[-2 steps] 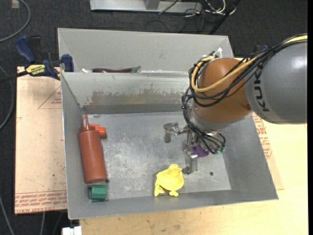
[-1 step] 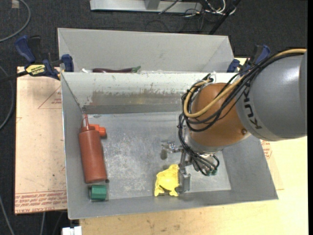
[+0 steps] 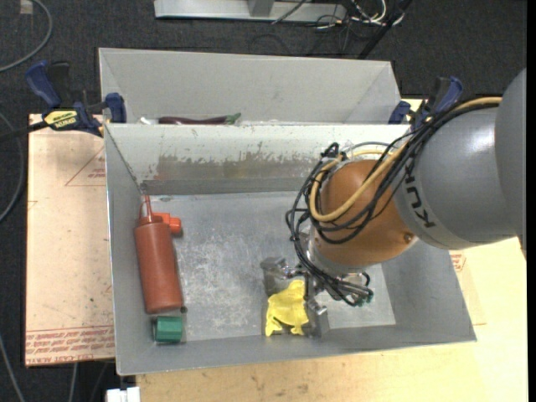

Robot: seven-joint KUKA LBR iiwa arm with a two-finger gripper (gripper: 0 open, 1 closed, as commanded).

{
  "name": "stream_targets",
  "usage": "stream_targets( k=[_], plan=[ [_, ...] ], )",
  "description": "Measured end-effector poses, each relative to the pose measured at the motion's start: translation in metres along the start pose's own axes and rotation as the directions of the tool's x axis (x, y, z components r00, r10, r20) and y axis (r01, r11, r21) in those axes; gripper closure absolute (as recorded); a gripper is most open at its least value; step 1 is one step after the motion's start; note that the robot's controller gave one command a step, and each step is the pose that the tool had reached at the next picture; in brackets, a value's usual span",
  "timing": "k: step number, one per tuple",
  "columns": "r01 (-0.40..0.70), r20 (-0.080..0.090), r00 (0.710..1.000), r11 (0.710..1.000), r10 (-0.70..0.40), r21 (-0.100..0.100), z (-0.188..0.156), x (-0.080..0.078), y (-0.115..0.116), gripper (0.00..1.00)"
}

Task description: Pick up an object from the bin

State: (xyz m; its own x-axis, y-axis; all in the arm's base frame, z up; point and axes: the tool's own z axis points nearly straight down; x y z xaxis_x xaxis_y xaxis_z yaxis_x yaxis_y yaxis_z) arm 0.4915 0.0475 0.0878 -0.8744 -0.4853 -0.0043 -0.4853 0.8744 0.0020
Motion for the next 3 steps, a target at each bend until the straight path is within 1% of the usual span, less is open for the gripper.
stream_targets(
  k=[1,3],
  plan=[
    [-0.135,0.000,0.991,0.991,0.135,-0.001,0.0159,0.0059,-0.0075,1.00],
    [-0.135,-0.002,0.991,0.991,0.135,-0.001,0.0131,0.0068,-0.0070,1.00]
  ],
)
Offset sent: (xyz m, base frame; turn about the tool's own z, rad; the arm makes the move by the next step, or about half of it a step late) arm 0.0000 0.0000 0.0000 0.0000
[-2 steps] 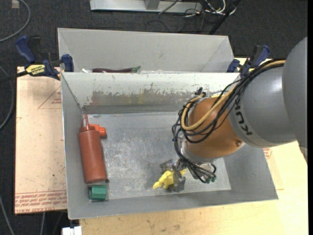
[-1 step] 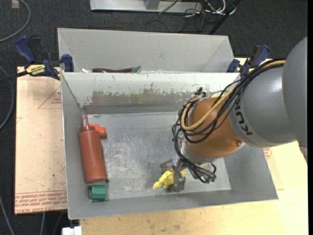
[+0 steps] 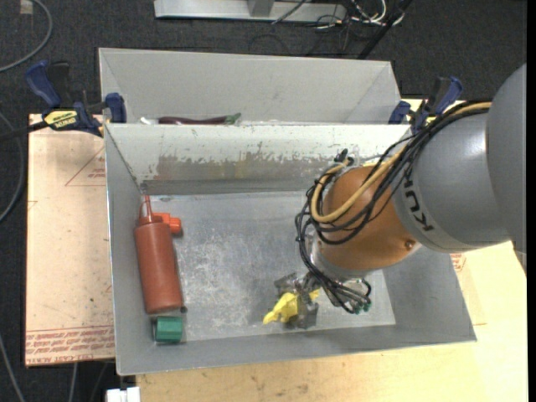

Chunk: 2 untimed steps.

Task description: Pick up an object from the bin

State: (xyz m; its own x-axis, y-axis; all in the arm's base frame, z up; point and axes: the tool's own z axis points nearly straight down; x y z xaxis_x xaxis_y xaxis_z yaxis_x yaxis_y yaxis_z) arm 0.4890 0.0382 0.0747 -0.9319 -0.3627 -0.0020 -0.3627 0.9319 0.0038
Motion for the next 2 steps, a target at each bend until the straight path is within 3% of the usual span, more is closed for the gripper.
stream_targets(
  k=[2],
  plan=[
    [-0.001,0.003,1.000,1.000,0.001,0.001,-0.025,0.000,0.000,1.00]
  ],
)
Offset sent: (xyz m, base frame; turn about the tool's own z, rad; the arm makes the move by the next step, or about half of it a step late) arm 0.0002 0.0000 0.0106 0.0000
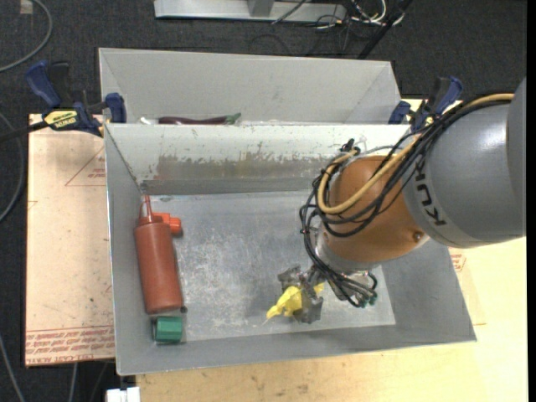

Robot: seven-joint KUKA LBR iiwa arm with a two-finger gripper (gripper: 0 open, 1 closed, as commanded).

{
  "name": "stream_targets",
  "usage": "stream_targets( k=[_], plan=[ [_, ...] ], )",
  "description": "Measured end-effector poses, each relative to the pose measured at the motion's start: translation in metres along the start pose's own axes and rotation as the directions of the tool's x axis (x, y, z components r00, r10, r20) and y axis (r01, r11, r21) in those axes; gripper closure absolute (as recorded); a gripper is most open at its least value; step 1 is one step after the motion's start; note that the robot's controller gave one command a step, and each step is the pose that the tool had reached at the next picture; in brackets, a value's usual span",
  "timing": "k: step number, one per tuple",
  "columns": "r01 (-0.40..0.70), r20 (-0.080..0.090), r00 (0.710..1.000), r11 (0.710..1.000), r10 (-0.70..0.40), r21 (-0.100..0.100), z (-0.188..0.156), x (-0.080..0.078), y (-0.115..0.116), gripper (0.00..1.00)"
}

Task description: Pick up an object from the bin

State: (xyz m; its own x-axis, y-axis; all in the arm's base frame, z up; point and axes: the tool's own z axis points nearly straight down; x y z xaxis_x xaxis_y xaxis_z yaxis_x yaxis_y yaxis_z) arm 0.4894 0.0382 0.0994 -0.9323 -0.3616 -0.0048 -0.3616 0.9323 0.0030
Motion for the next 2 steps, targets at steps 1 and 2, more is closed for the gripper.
stream_targets(
  k=[1,2],
  plan=[
    [0.000,-0.006,1.000,1.000,0.000,-0.002,-0.012,0.001,0.001,1.00],
    [0.000,-0.008,1.000,1.000,0.000,-0.003,-0.035,0.002,0.001,1.00]
  ],
)
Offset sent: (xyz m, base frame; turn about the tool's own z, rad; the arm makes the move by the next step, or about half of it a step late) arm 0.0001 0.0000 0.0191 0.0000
